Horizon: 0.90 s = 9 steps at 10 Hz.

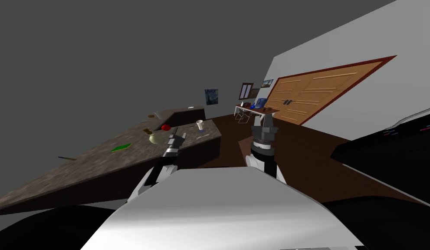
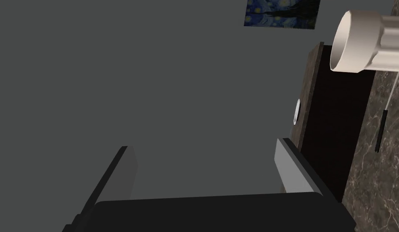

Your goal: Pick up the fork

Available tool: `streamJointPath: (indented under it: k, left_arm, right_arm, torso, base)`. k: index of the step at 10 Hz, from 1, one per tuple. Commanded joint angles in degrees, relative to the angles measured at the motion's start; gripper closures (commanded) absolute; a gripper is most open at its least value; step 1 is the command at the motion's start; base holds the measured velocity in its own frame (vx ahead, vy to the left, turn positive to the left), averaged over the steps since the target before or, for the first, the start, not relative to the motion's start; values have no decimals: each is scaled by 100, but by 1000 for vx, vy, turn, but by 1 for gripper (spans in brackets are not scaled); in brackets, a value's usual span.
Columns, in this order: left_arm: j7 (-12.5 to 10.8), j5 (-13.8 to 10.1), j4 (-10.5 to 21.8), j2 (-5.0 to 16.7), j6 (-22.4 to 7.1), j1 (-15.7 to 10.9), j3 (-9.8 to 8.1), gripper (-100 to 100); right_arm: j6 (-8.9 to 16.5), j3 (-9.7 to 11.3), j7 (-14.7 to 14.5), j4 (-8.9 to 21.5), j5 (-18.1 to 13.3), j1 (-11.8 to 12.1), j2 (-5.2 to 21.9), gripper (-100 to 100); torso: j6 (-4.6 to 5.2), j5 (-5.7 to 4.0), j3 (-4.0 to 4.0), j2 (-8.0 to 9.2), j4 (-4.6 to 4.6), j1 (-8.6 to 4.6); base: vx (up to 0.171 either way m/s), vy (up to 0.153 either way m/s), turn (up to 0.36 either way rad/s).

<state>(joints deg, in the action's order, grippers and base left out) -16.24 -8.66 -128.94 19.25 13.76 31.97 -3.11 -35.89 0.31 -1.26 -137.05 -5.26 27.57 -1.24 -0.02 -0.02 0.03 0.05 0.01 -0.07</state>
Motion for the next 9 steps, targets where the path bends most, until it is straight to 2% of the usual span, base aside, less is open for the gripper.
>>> streamJointPath:
  k: [1, 2, 3, 4, 5, 6, 7, 8, 9]
  left_arm:
    - [-156, -156, 9, 286, -286, 5, -85, -100]
    - [-287, -292, 9, 466, -441, 25, -149, -100]
    - [-287, -292, 9, 508, -534, 25, -149, -100]
    - [-420, -437, 12, 727, -760, 47, -211, -100]
    - [-420, -437, 12, 730, -785, 47, -211, -100]
    - [-553, -589, 19, 955, -1010, 71, -271, -100]
    - [-553, -589, 19, 955, -1047, 71, -271, -100]
    - [-687, -748, 29, 1183, -1261, 95, -329, -100]
    - [-687, -748, 29, 1183, -1318, 95, -329, -100]
  right_arm:
    - [0, 0, 0, 0, 0, 0, 0, 0]
    - [0, 0, 0, 0, 0, -1, 0, 0]
    - [0, 0, 0, 0, 0, -1, 0, 0]
    - [0, 0, 0, 0, 0, 0, 0, 0]
    - [0, 0, 0, 0, 0, 0, 0, 0]
    - [0, 0, 0, 0, 0, 0, 0, 0]
    - [0, 0, 0, 0, 0, 0, 0, 0]
    - [0, 0, 0, 0, 0, 0, 0, 0]
    - [0, 0, 0, 0, 0, 0, 0, 0]
  torso:
    - [0, 0, 0, 0, 0, 0]
    - [3, 0, -2, -3, -1, 1]
    - [4, 0, -3, -4, -1, -2]
    - [-1, 0, -3, -4, -1, 1]
    - [3, 0, -3, -6, -1, 2]
    - [-1, 1, -3, -5, -1, 3]
    - [3, 0, -4, -6, -1, 1]
    - [-2, 1, -3, -5, -1, 3]
    - [3, 0, -5, -8, -2, 0]
  base:
    - [0, -26, -189]
    - [1, -35, -326]
    - [0, -21, -113]
    - [4, -26, -189]
    - [3, -18, -102]
    - [6, -27, -220]
    - [5, -16, -97]
    - [11, -29, -206]
    - [9, -20, -102]
